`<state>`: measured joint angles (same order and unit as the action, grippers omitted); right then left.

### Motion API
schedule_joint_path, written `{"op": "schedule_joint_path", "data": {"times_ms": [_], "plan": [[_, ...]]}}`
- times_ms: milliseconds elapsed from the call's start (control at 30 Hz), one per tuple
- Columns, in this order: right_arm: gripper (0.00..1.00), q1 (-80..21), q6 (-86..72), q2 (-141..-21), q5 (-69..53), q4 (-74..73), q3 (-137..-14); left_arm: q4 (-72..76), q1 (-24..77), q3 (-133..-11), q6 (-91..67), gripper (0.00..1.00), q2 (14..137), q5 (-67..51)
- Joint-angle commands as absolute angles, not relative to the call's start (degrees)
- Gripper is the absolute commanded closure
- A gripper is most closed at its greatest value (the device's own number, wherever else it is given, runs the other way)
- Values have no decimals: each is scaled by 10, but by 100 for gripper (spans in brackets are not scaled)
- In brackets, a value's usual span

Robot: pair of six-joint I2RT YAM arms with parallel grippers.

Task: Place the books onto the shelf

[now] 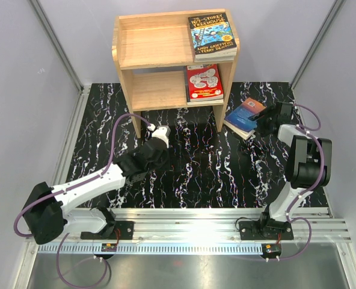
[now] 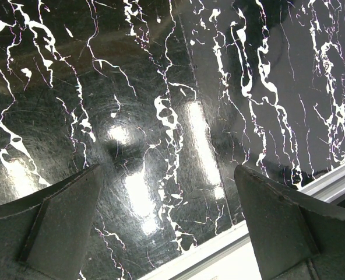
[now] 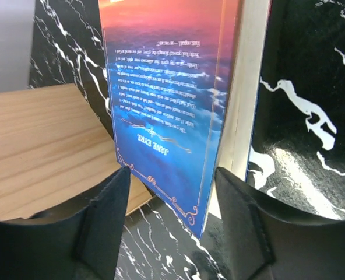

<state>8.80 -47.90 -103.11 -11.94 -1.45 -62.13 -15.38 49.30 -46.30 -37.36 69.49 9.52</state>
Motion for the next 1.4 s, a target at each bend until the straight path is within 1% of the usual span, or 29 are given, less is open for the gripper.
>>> {"op": "schedule_joint_path", "data": {"times_ms": [0,133,233,267,367,400,467,533,600,633,833,1000,1167,1300,1333,1367], "plan": [[36,89,-524,-1006,-114,88,-601,-126,494,-462,-374,1,693,88],[39,89,-539,-1032,-117,104,-605,-126,494,-461,-372,1,693,86],[46,89,-546,-1052,-122,116,-607,-124,493,-459,-371,1,697,86],[51,89,-547,-1059,-123,119,-606,-122,494,-459,-371,1,698,86],[57,89,-551,-1065,-117,132,-602,-120,494,-457,-371,1,701,84],[62,89,-552,-1065,-116,140,-599,-119,494,-455,-371,1,701,84],[67,89,-553,-1067,-115,146,-598,-118,493,-453,-372,1,704,82],[78,89,-554,-1071,-120,157,-599,-116,494,-451,-372,1,706,81],[90,89,-555,-1076,-127,170,-601,-113,494,-450,-372,1,708,81],[100,89,-555,-1080,-131,171,-603,-113,493,-447,-373,1,709,80],[100,89,-552,-1072,-134,199,-591,-108,493,-445,-373,1,715,77],[100,89,-548,-1019,-144,205,-535,-102,494,-450,-376,1,722,72],[100,89,-526,-898,-148,168,-452,-94,494,-463,-383,1,731,65],[100,89,-494,-774,-124,63,-411,-84,495,-476,-395,1,749,51],[100,89,-489,-719,-119,39,-405,-77,495,-480,-397,1,751,46],[100,89,-478,-688,-113,19,-396,-73,495,-481,-402,1,753,43]]}}
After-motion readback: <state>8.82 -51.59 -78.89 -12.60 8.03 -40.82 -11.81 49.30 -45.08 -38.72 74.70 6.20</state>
